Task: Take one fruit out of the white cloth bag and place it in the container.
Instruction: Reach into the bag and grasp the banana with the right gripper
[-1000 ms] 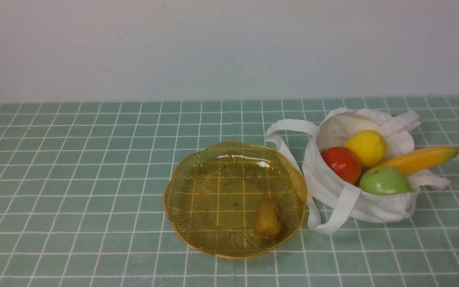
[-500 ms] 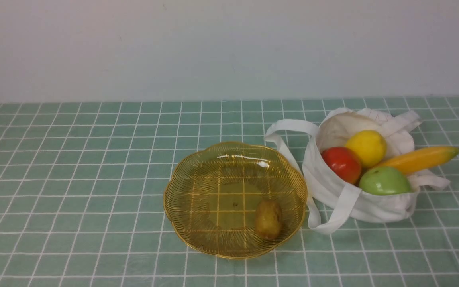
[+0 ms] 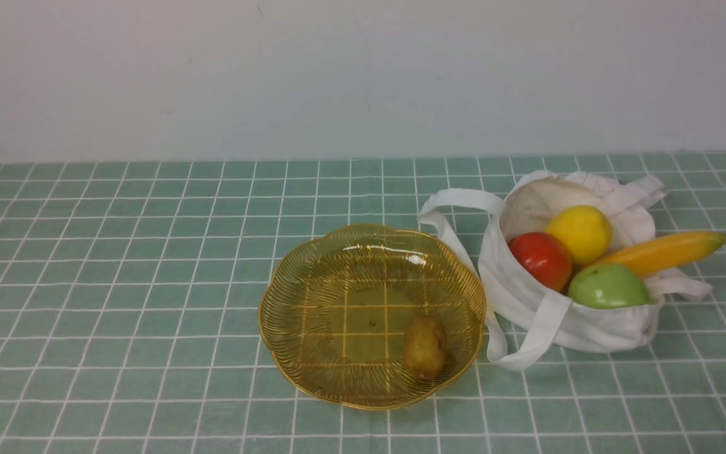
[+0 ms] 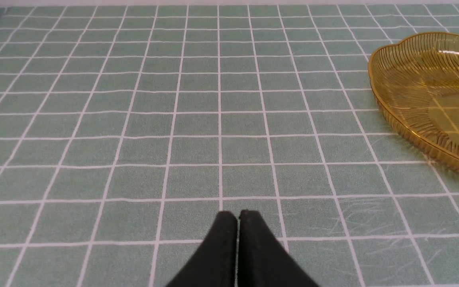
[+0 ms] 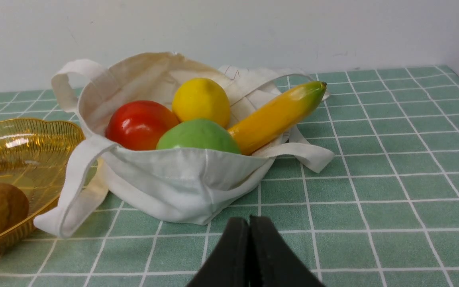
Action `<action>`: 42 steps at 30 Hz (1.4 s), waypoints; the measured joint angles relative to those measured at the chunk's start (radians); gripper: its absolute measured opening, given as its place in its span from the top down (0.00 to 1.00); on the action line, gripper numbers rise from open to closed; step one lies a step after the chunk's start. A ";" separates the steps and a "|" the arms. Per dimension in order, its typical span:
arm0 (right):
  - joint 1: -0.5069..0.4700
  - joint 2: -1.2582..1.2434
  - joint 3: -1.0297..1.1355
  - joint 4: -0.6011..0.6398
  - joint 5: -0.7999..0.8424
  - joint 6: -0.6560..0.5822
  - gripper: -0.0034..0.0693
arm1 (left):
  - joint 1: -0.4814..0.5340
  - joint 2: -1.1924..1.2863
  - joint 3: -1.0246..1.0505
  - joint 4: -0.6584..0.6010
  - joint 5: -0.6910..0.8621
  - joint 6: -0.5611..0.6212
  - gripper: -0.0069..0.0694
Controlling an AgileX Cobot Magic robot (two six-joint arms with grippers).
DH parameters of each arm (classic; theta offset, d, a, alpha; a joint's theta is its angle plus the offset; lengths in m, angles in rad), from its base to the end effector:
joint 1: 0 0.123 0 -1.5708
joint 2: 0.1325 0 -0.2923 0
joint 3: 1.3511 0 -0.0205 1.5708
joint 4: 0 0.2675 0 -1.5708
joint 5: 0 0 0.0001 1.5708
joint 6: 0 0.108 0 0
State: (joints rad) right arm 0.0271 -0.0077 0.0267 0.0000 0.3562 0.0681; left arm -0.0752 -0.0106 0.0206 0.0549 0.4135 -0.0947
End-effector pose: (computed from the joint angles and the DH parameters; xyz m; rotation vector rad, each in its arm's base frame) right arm 0.0789 0.0021 0.1673 0.0381 1.8589 0.0661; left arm 0.0769 -0.0034 0.1639 0.0144 1.9069 -0.0600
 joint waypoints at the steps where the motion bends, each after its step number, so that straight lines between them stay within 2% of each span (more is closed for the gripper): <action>1: 0.000 0.000 0.000 0.000 0.000 0.000 0.97 | 0.000 0.000 0.000 0.000 0.000 0.000 0.92; 11: 0.000 0.000 0.000 0.025 0.000 0.020 0.97 | 0.000 0.000 0.000 0.000 0.000 0.000 0.92; 15: 0.000 0.000 0.000 0.307 0.000 0.186 0.97 | 0.000 0.000 0.000 0.000 0.000 0.000 0.92; 19: 0.000 0.000 0.002 0.585 0.004 0.281 0.97 | 0.000 0.000 0.000 0.000 0.000 0.000 0.92; 25: 0.000 0.000 0.001 0.677 0.000 0.276 0.97 | 0.000 0.000 0.000 0.000 0.000 0.000 0.92; 29: 0.000 0.000 -0.049 0.685 0.043 0.187 0.97 | 0.000 0.000 0.000 0.000 0.000 0.000 0.92; 32: 0.000 0.010 -0.180 0.648 0.052 0.031 0.97 | 0.000 0.000 0.000 0.000 0.000 0.000 0.92; 33: 0.000 0.032 -0.239 0.623 0.062 -0.027 0.97 | 0.000 0.000 0.000 0.000 0.000 0.000 0.92; 35: 0.000 0.085 -0.296 0.577 0.090 -0.068 0.97 | 0.000 0.000 0.000 0.000 0.000 0.000 0.92; 36: 0.000 0.182 -0.375 0.504 0.146 -0.113 0.97 | 0.000 0.000 0.000 0.000 0.000 0.000 0.92; 39: 0.000 0.361 -0.442 0.406 0.255 -0.129 0.97 | 0.000 0.000 0.000 0.000 0.000 0.000 0.92; 42: 0.000 0.557 -0.484 0.358 0.337 -0.129 0.97 | 0.000 0.000 0.000 0.000 0.000 0.000 0.92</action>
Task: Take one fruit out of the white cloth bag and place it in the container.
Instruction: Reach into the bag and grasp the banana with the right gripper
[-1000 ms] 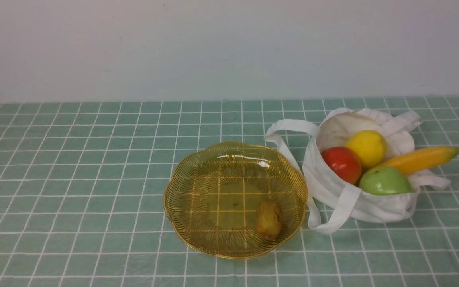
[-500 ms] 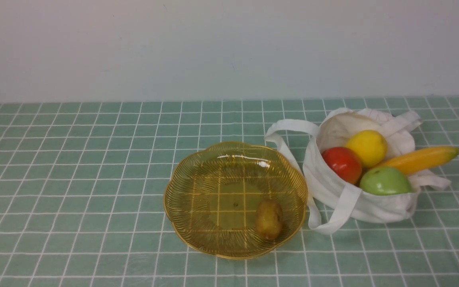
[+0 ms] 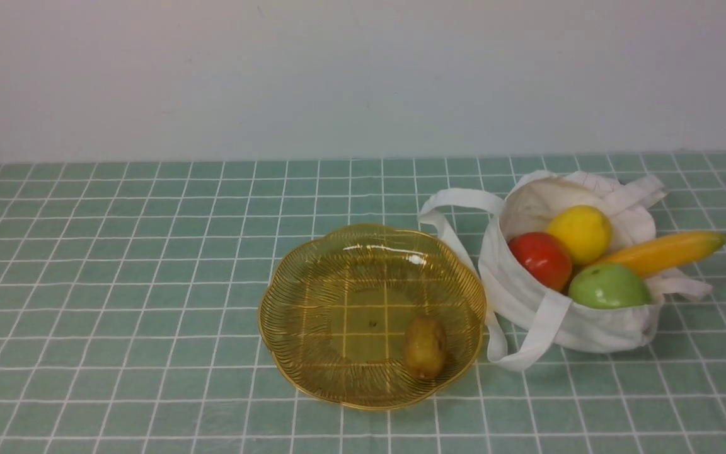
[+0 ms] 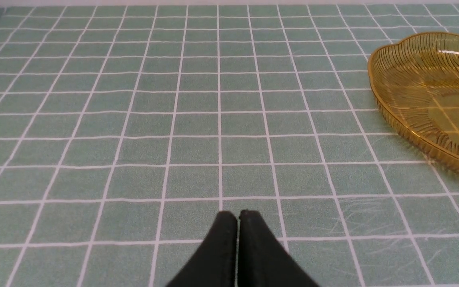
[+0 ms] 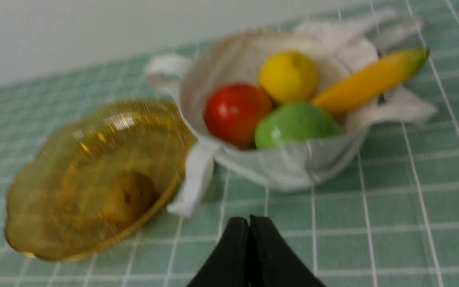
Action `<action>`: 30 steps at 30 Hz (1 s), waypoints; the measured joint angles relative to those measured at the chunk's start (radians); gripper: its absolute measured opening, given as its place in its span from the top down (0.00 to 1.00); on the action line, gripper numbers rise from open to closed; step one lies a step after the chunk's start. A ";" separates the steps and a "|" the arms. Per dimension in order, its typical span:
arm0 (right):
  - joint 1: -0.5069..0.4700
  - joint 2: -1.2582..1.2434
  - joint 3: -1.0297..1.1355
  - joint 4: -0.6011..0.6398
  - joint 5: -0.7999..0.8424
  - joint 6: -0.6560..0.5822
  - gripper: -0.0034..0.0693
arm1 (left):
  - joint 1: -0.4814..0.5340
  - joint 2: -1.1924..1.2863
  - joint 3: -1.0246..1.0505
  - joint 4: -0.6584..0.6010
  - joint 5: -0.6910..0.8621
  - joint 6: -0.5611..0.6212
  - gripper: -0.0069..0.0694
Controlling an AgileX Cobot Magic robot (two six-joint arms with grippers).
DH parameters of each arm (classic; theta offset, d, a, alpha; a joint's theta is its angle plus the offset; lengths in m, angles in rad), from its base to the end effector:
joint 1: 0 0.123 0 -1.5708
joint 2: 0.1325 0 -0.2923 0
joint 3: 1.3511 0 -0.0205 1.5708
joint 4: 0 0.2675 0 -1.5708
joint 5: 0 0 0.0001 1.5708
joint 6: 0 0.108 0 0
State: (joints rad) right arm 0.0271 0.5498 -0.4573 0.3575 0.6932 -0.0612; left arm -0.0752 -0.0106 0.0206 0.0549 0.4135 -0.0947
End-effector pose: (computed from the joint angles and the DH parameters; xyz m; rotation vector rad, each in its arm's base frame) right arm 0.1227 0.0275 0.2612 0.0916 2.2435 0.3854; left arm 0.0769 -0.0034 0.1639 0.0144 1.9069 -0.0600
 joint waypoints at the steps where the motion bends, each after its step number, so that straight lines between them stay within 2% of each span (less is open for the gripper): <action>1: 0.000 0.075 -0.014 -0.005 0.013 0.000 0.97 | 0.000 0.000 0.000 0.000 0.000 0.000 0.92; 5: 0.000 0.356 -0.103 -0.003 0.006 -0.010 0.95 | 0.000 0.000 0.000 0.000 0.000 0.000 0.92; 8: 0.000 0.518 -0.202 0.019 -0.012 -0.016 0.88 | 0.000 0.000 0.000 0.000 0.000 0.000 0.92; 11: 0.000 0.658 -0.311 0.028 -0.048 -0.019 0.73 | 0.000 0.000 0.000 0.000 0.000 0.000 0.92; 12: 0.000 0.667 -0.318 0.029 -0.051 -0.019 0.72 | 0.000 0.000 0.000 0.000 0.000 0.000 0.92; 13: 0.000 0.736 -0.360 0.029 -0.076 -0.018 0.63 | 0.000 0.000 0.000 0.000 0.000 0.000 0.92; 14: 0.000 0.760 -0.378 0.025 -0.086 -0.014 0.60 | 0.000 0.000 0.000 0.000 0.000 0.000 0.92; 16: -0.001 0.838 -0.431 0.013 -0.118 0.018 0.48 | 0.000 0.000 0.000 0.000 0.000 0.000 0.92; 19: -0.017 0.931 -0.492 -0.008 -0.163 0.102 0.32 | 0.000 0.000 0.000 0.000 0.000 0.000 0.92; 23: -0.084 1.032 -0.542 -0.061 -0.209 0.229 0.19 | 0.000 0.000 0.000 0.000 0.000 0.000 0.92; 27: -0.155 1.084 -0.555 -0.079 -0.226 0.342 0.16 | 0.000 0.000 0.000 0.000 0.000 0.000 0.92; 30: -0.185 1.114 -0.555 -0.083 -0.232 0.372 0.16 | 0.000 0.000 0.000 0.000 0.000 0.000 0.92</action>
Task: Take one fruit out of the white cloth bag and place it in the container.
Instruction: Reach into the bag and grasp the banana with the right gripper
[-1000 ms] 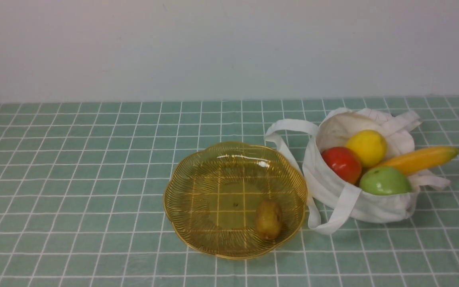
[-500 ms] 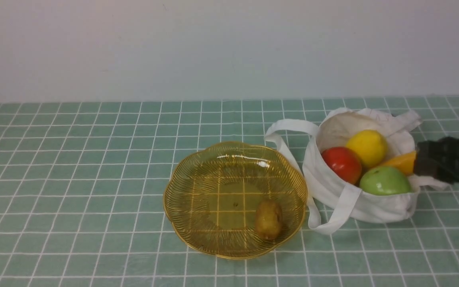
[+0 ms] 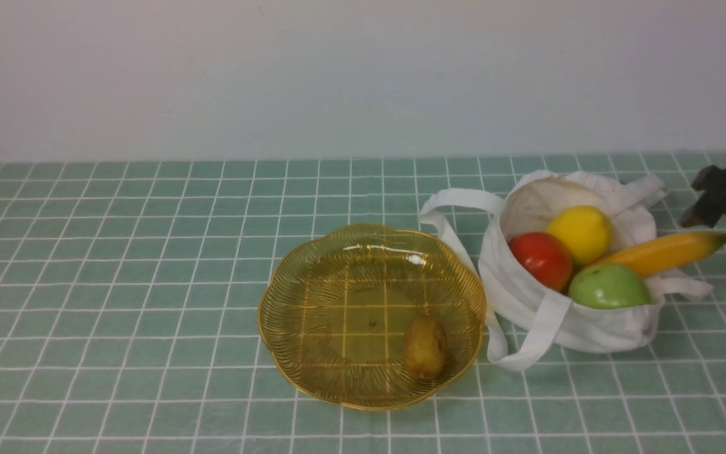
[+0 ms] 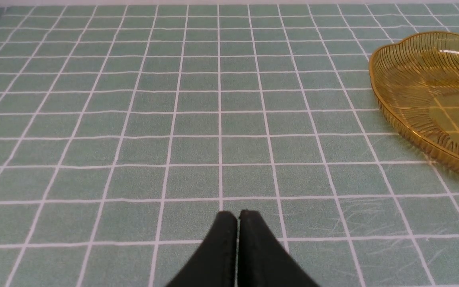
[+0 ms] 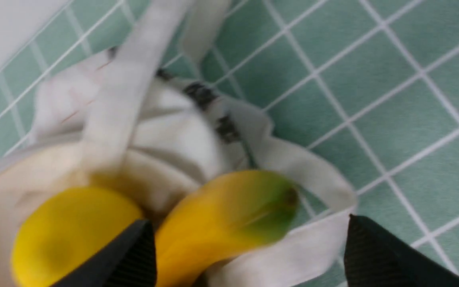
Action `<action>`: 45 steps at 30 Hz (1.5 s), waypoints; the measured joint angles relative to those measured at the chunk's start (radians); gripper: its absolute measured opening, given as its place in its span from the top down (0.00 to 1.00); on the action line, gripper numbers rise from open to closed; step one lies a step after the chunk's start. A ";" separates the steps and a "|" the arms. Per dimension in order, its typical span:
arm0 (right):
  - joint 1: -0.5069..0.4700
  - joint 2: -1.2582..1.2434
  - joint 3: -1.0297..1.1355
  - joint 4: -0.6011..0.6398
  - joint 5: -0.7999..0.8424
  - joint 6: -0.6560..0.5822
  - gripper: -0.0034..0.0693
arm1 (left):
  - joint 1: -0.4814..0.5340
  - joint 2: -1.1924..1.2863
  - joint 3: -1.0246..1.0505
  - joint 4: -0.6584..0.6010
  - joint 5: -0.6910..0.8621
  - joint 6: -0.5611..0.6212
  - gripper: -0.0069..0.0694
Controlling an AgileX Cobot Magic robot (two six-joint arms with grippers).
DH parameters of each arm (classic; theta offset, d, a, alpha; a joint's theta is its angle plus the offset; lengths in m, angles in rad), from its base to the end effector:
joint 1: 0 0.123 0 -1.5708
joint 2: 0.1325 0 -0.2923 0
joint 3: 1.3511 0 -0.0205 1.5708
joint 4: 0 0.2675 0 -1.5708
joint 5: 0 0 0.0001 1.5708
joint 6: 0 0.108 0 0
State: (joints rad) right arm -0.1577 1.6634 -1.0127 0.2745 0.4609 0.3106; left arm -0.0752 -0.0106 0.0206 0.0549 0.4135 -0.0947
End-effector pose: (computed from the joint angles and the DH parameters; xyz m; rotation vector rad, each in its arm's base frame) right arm 0.3569 -0.0436 0.1916 0.8673 2.4500 0.3029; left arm 0.0769 -0.0034 0.1639 0.0144 1.9069 -0.0600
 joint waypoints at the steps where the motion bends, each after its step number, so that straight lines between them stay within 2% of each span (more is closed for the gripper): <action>1: -0.004 0.006 0.000 0.000 -0.002 0.004 0.16 | 0.000 0.000 0.000 0.000 0.000 0.000 0.92; 13: -0.008 0.103 -0.005 0.003 -0.115 0.016 0.18 | 0.000 0.000 0.000 0.000 0.000 0.000 0.92; 15: -0.008 0.105 -0.006 0.003 -0.117 0.016 0.22 | 0.000 0.000 0.000 0.000 0.000 0.000 0.92; 18: -0.008 0.105 -0.006 0.004 -0.120 0.004 0.36 | 0.000 0.000 0.000 0.000 0.000 0.000 0.92; 23: -0.008 0.103 -0.006 0.027 -0.120 -0.016 0.73 | 0.000 0.000 0.000 0.000 0.000 0.000 0.92; 24: -0.008 0.099 -0.006 0.031 -0.120 -0.018 0.76 | 0.000 0.000 0.000 0.000 0.000 0.000 0.92; 31: -0.008 0.043 -0.018 0.038 -0.081 -0.060 0.79 | 0.000 0.000 0.000 0.000 0.000 0.000 0.92; 40: -0.008 -0.075 -0.058 0.037 -0.053 -0.086 0.95 | 0.000 0.000 0.000 0.000 0.000 0.000 0.92; 45: -0.008 -0.118 -0.107 0.034 -0.003 -0.118 0.97 | 0.000 0.000 0.000 0.000 0.000 0.000 0.92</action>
State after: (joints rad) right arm -0.1654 1.5456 -1.1198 0.3081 0.4579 0.1922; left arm -0.0752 -0.0106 0.0206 0.0549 0.4135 -0.0947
